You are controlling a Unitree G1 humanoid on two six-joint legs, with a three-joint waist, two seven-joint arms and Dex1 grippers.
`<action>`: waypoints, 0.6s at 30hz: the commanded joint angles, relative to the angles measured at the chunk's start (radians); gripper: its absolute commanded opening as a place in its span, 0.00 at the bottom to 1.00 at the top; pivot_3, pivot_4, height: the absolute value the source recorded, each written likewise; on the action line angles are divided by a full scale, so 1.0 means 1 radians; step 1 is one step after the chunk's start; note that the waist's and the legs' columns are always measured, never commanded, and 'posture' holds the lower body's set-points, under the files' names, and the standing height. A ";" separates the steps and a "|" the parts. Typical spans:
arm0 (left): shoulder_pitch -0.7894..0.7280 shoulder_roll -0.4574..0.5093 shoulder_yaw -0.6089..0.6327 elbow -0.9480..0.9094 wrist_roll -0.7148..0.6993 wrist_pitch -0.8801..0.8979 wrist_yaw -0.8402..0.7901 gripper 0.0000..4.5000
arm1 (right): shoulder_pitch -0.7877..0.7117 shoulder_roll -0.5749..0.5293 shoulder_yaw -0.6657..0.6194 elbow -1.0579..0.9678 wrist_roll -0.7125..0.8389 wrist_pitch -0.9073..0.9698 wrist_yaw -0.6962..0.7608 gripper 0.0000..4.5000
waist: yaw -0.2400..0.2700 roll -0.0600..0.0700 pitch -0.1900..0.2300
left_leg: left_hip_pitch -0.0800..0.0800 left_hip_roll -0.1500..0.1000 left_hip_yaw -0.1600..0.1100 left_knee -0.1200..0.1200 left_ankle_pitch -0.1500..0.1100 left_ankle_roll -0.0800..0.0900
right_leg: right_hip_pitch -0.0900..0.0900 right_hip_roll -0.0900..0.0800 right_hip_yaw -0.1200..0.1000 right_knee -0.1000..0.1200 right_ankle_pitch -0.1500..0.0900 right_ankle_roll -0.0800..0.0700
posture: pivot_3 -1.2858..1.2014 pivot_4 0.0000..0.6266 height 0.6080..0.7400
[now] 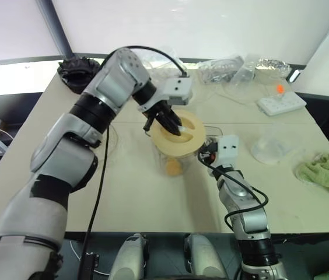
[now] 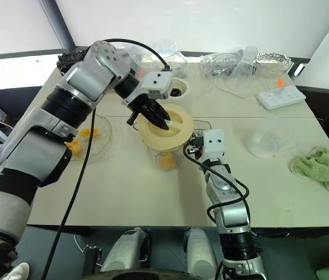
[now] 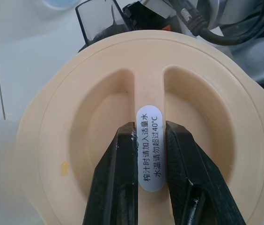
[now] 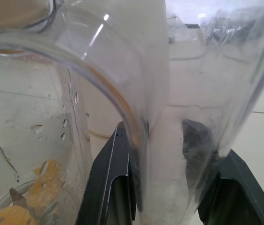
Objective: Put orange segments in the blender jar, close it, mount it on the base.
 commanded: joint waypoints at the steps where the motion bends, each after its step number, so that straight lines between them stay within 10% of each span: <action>1: 0.062 -0.010 -0.046 0.023 0.099 0.110 0.049 0.06 | 0.002 -0.004 -0.047 -0.006 -0.006 -0.018 -0.020 0.21 | 0.001 0.000 -0.001 | 0.000 0.000 0.000 0.000 0.000 0.000 | 0.000 0.000 0.000 0.000 0.000 0.000 | 0.52 0.24 1.00; 18: 0.108 -0.002 0.002 -0.204 0.121 0.664 0.292 0.06 | 0.027 0.006 -0.021 0.012 -0.025 -0.035 -0.020 0.21 | 0.019 0.001 -0.008 | 0.003 -0.001 -0.002 0.000 0.000 0.000 | 0.005 -0.001 0.000 -0.002 -0.003 0.004 | 0.52 0.24 1.00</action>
